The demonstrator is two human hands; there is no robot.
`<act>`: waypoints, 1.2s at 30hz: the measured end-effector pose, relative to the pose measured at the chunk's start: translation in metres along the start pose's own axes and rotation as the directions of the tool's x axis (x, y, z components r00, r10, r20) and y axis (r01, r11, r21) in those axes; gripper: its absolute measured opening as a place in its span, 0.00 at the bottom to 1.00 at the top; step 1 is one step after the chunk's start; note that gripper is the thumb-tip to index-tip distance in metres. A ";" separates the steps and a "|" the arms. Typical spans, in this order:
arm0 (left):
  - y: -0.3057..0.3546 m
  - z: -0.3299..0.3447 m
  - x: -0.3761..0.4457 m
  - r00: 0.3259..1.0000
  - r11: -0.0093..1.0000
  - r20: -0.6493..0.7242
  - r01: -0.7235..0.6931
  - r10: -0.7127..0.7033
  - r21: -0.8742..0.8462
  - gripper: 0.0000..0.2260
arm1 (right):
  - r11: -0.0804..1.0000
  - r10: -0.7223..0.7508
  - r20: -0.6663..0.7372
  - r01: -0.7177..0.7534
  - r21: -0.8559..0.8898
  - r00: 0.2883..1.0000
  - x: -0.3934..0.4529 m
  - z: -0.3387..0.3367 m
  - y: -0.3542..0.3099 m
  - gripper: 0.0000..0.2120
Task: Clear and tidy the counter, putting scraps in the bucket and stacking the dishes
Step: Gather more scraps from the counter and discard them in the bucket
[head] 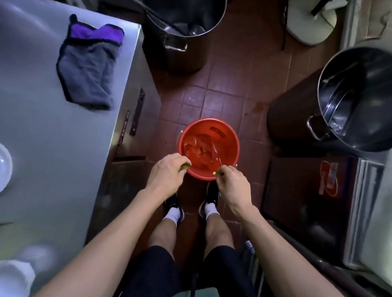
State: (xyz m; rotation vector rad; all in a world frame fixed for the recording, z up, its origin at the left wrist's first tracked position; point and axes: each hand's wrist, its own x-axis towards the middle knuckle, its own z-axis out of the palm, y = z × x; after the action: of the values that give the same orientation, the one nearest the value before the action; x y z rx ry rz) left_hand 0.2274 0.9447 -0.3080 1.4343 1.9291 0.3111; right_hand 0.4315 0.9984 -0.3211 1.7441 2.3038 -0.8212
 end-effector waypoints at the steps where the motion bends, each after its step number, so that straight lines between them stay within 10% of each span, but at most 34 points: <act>1: -0.001 0.009 0.007 1.000 1.000 0.006 0.015 -0.015 -0.008 0.08 | 1.000 0.004 0.006 -0.004 0.002 1.000 0.007 0.006 0.009 0.06; 36: -0.126 0.279 0.250 0.971 0.955 0.193 -0.185 0.142 0.230 0.11 | 0.991 0.076 0.193 -0.095 0.092 0.978 0.230 0.269 0.170 0.04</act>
State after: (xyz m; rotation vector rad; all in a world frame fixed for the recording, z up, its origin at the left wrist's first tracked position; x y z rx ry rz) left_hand 0.2827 1.0685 -0.6790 1.7287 1.7562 0.0170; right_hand 0.4588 1.0905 -0.7015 1.7087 2.0838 -1.0540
